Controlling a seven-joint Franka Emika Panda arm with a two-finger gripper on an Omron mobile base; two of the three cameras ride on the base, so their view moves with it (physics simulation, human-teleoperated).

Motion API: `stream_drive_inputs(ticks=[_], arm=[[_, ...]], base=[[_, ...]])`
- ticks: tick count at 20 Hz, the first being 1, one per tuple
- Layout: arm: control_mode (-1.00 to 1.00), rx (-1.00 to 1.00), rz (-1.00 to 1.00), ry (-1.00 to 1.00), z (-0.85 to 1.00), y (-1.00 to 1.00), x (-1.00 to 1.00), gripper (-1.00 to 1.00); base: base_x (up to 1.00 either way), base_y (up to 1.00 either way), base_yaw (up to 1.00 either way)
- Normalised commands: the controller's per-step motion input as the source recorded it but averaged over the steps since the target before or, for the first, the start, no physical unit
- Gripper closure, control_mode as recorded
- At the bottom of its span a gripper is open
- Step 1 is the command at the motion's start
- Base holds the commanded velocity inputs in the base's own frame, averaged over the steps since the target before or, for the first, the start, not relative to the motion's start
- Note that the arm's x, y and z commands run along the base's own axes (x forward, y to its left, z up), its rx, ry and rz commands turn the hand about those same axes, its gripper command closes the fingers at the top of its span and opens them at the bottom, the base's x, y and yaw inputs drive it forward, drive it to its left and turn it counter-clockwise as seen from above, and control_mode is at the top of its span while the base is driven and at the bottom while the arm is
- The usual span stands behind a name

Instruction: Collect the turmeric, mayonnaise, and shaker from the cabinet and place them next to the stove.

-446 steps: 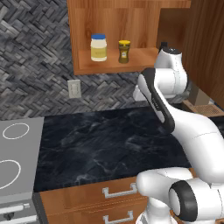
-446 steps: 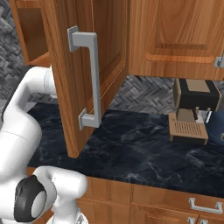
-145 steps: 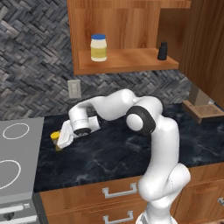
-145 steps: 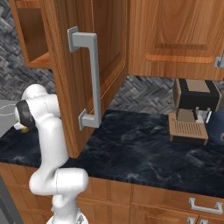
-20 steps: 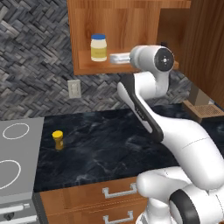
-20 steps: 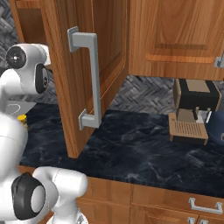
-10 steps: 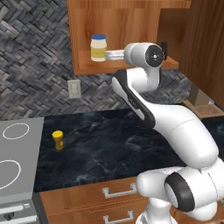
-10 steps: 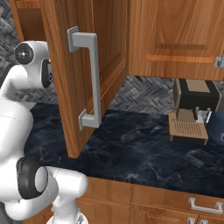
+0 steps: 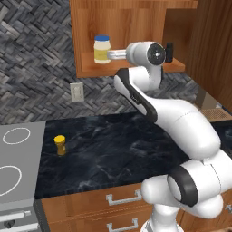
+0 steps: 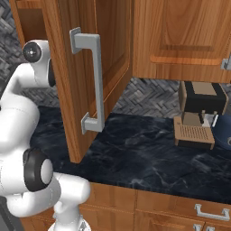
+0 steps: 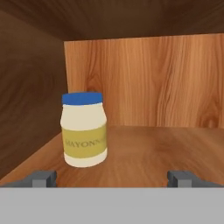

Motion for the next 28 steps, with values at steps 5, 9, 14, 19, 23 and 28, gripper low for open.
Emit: stream_drive_inputs(ticks=[5,9,14,19,23,28], arm=[[-1.0,0.0,0.03,0.0,0.0,0.08,0.19,-1.0],[-1.0,0.0,0.11,0.0,0.03,0.03,0.16,-1.0],[-1.0,0.0,0.14,0.0,0.08,0.0,0.16,-1.0],[-1.0,0.01,0.12,0.0,0.19,0.0,0.2,-1.0],[-1.0,0.0,0.07,0.0,0.22,0.0,0.2,-1.0],[-1.0,0.0,0.02,0.0,0.01,0.0,0.03,-1.0]], base=[[0.0,0.0,0.0],[0.0,0.0,0.0],[0.0,0.0,0.0],[0.0,0.0,0.0],[0.0,0.0,0.0],[0.0,0.0,0.0]])
